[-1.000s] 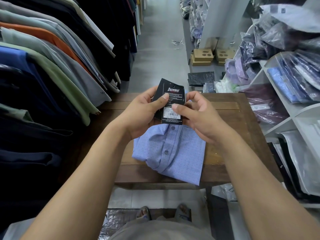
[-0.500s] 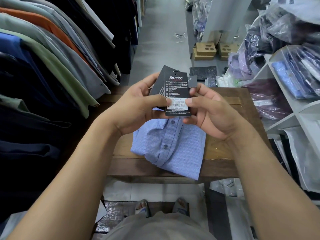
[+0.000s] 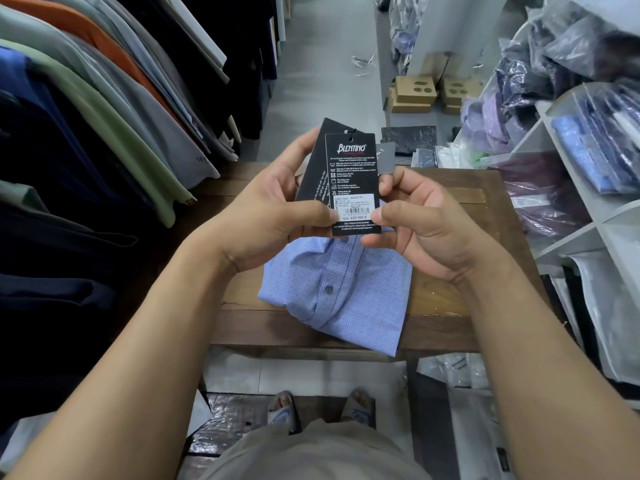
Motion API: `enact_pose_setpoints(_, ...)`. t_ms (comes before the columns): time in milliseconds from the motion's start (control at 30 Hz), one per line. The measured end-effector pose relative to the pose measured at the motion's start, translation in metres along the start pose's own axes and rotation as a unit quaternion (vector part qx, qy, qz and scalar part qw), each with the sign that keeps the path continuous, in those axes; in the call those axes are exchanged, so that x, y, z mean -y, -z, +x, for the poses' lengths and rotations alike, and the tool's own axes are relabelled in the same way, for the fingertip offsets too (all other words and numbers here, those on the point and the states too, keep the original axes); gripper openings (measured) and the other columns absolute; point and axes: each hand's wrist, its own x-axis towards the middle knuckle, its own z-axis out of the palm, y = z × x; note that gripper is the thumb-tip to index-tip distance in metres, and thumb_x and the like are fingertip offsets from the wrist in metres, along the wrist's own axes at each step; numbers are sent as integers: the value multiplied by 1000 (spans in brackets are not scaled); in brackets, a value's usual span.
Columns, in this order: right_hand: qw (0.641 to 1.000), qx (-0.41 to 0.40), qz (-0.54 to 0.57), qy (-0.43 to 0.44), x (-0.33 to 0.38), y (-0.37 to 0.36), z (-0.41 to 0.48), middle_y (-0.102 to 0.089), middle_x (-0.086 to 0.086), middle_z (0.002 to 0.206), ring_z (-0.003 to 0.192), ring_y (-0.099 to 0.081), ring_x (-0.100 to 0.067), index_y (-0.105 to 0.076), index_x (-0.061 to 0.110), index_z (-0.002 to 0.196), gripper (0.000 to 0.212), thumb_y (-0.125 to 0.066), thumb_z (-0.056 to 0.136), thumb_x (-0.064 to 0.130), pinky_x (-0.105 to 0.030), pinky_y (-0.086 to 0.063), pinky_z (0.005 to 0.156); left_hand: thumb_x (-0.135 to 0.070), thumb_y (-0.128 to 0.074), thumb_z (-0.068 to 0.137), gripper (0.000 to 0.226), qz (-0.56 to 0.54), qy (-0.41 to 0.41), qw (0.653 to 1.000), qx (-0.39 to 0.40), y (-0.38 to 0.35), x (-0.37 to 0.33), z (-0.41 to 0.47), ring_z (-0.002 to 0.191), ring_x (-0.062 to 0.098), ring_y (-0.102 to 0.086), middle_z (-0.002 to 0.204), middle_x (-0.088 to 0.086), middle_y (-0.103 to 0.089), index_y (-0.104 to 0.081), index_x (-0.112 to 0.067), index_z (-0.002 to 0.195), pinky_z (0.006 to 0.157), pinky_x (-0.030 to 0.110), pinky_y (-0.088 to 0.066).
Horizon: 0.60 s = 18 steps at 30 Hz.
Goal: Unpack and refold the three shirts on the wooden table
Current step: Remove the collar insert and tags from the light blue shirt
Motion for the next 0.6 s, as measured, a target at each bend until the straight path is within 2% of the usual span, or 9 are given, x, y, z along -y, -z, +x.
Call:
enact_pose_setpoints(133,1000,-7,-1,3,0,-2,1,-71,-7,93,79,-71,-22,-49,13,86,27,-58,75,-9,-26,-59,54,29,-48,85,93,-15,-4,1000,-1,-1,1,1,113,33,-62,133,9,-60,-28,-27,157,85,40,-58)
enact_pose_setpoints(300,1000,-17,5,14,-1,-3,2,-71,-10,97,82,-72,-23,-48,13,87,29,-55,81,-15,-26,-59,56,25,-51,87,82,-35,-2,999,-26,0,3,2,113,32,-62,140,16,-57,-38,-22,153,94,43,-56)
enact_pose_setpoints(433,999,-33,7,19,-1,-4,2,-72,-9,99,88,-72,-25,-48,13,86,34,-46,90,-21,-26,-59,56,19,-60,83,75,-37,-2,998,-55,0,5,3,114,31,-64,131,12,-61,-47,-18,147,95,45,-55)
enact_pose_setpoints(600,998,-49,28,21,-3,-6,5,-69,-15,104,87,-72,-25,-50,12,86,30,-49,89,-18,-25,-59,56,16,-61,81,74,-25,-3,997,-68,0,2,3,113,31,-63,124,6,-65,-48,-19,145,100,49,-53)
